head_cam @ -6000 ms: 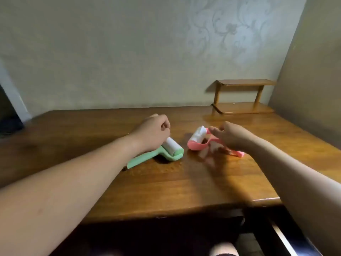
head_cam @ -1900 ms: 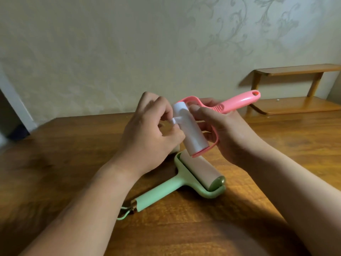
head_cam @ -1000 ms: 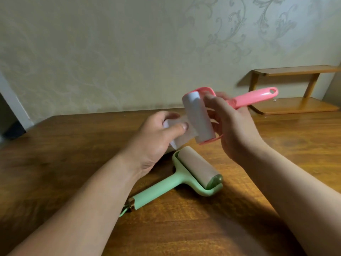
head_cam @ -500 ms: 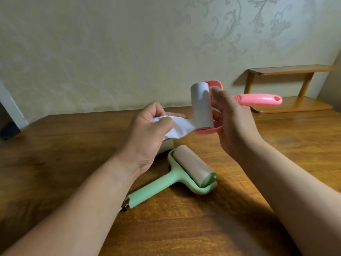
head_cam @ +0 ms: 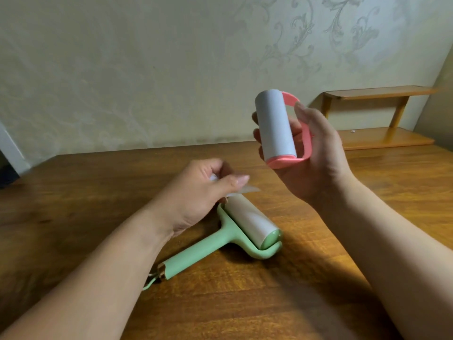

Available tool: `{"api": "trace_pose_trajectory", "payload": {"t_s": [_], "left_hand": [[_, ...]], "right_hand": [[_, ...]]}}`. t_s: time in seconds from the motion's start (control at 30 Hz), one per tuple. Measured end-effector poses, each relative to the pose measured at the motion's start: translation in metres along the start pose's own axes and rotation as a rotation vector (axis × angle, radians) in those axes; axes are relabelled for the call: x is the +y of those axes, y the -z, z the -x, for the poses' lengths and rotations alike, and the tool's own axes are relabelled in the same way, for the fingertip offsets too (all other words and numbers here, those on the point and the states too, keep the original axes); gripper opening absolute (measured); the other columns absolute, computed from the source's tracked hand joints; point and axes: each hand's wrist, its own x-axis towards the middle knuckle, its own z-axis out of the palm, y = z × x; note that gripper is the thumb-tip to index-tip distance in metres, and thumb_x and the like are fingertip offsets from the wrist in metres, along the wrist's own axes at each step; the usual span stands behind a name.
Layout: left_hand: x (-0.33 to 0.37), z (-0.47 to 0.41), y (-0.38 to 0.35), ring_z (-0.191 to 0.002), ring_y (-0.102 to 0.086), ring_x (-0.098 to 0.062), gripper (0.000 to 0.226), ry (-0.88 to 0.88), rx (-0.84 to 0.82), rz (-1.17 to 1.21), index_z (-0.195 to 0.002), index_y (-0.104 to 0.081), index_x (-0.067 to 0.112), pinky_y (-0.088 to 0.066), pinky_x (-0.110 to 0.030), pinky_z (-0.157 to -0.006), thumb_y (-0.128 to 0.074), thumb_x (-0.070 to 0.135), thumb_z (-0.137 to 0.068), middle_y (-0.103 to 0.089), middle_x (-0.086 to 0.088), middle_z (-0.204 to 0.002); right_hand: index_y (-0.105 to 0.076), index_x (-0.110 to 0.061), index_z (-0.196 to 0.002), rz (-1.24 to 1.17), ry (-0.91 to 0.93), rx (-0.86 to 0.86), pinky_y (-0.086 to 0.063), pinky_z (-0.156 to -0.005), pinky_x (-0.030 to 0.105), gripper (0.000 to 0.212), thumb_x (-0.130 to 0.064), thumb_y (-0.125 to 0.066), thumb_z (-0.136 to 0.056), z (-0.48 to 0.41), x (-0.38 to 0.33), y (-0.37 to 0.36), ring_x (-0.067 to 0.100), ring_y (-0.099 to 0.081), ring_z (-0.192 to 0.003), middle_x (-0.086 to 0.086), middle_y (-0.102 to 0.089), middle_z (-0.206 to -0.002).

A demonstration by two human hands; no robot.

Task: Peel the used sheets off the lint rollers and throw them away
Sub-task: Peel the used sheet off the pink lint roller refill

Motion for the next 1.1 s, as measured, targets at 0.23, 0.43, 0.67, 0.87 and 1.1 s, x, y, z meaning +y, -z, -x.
{"api": "trace_pose_trajectory", "payload": {"t_s": [0.23,0.43,0.67,0.87,1.1], "left_hand": [[0.001,-0.005,-0.003,-0.091,-0.073,-0.016,0.024,-0.026,0.183,0.172,-0.108,-0.072,0.028,-0.058,-0.038,-0.08,-0.069,0.018,-0.086,-0.075,0.005,-0.103],[0.007,-0.003,-0.004,-0.075,-0.066,-0.017,0.031,-0.039,0.151,0.287,-0.115,-0.076,0.018,-0.052,-0.033,-0.064,-0.055,0.018,-0.093,-0.072,-0.006,-0.089],[0.011,0.001,-0.01,-0.072,-0.051,-0.01,0.035,0.074,0.009,0.368,-0.115,-0.08,0.022,-0.04,-0.023,-0.057,-0.079,0.044,-0.089,-0.074,0.006,-0.09],[0.014,-0.001,-0.01,-0.053,-0.05,-0.012,0.038,0.083,0.116,0.462,-0.101,-0.066,0.015,-0.039,-0.022,-0.045,-0.081,0.046,-0.086,-0.069,0.001,-0.07],[0.015,-0.001,-0.011,-0.064,-0.057,-0.01,0.041,0.053,0.105,0.432,-0.108,-0.071,0.017,-0.042,-0.023,-0.053,-0.076,0.053,-0.087,-0.071,0.002,-0.078]], "right_hand": [[-0.057,0.012,-0.148,0.131,0.038,-0.084,-0.058,-0.067,0.028,0.06,-0.034,-0.05,-0.11,0.003,0.006,-0.011,0.026,-0.069,-0.092,0.023,-0.066,-0.113],[-0.056,0.012,-0.149,0.16,0.078,-0.104,-0.058,-0.065,0.027,0.059,-0.033,-0.051,-0.111,0.002,0.01,-0.01,0.015,-0.071,-0.079,0.01,-0.068,-0.095],[-0.073,-0.006,-0.12,0.394,0.031,-0.108,-0.048,-0.093,0.043,0.032,-0.032,-0.06,-0.108,-0.001,0.013,-0.005,0.022,-0.067,-0.099,0.006,-0.072,-0.1],[-0.064,0.005,-0.142,0.381,-0.063,-0.269,-0.055,-0.091,0.049,0.049,-0.033,-0.05,-0.114,0.003,0.017,-0.011,0.039,-0.068,-0.108,0.026,-0.071,-0.118],[-0.07,0.0,-0.137,0.339,-0.117,-0.386,-0.059,-0.093,0.045,0.052,-0.041,-0.049,-0.114,0.0,0.016,-0.003,0.03,-0.074,-0.105,0.017,-0.076,-0.116]]}}
